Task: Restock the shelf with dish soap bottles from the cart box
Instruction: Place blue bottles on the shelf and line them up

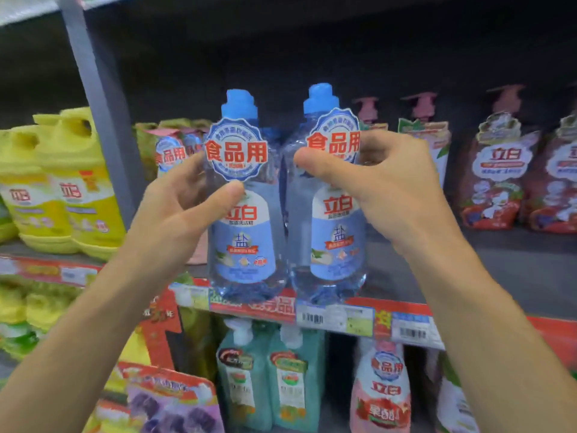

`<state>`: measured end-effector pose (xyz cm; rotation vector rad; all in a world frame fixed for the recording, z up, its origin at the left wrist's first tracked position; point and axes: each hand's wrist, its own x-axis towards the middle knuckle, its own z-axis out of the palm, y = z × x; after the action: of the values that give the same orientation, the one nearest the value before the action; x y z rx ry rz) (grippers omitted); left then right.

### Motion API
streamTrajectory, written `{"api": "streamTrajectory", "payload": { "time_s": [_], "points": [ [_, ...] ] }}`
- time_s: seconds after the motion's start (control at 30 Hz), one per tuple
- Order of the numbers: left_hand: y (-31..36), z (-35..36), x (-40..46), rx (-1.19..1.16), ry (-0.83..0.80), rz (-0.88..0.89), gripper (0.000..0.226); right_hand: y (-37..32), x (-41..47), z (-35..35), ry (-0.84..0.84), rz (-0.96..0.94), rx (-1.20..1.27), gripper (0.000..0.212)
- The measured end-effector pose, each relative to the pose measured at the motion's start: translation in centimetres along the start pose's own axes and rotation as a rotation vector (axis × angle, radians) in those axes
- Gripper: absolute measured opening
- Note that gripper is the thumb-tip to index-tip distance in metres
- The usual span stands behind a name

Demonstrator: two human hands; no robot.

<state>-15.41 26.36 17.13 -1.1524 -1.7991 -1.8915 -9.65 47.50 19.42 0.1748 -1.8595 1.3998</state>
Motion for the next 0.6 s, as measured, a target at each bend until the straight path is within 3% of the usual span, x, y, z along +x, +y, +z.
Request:
{"api": "streamTrajectory", "payload": {
  "time_s": [0.2,0.3,0.5,0.6],
  "points": [
    [-4.4,-3.1,4.5,-0.126,-0.119,0.076,0.042,1.5,1.9,4.2,0.166,-0.002,-0.198,0.051],
    [-6.7,-3.4,5.5,-0.215,-0.153,0.085,0.052,2.6,2.1,5.6,0.246,0.002,-0.269,0.06],
    [-9.5,-2.4,6.3,-0.341,-0.12,0.058,0.037,3.5,2.2,6.5,0.329,0.025,-0.453,0.069],
    [-10.5,-2.6,6.6,-0.344,-0.14,0.073,0.042,3.6,2.2,6.7,0.342,0.029,-0.487,0.07]
  ]
}}
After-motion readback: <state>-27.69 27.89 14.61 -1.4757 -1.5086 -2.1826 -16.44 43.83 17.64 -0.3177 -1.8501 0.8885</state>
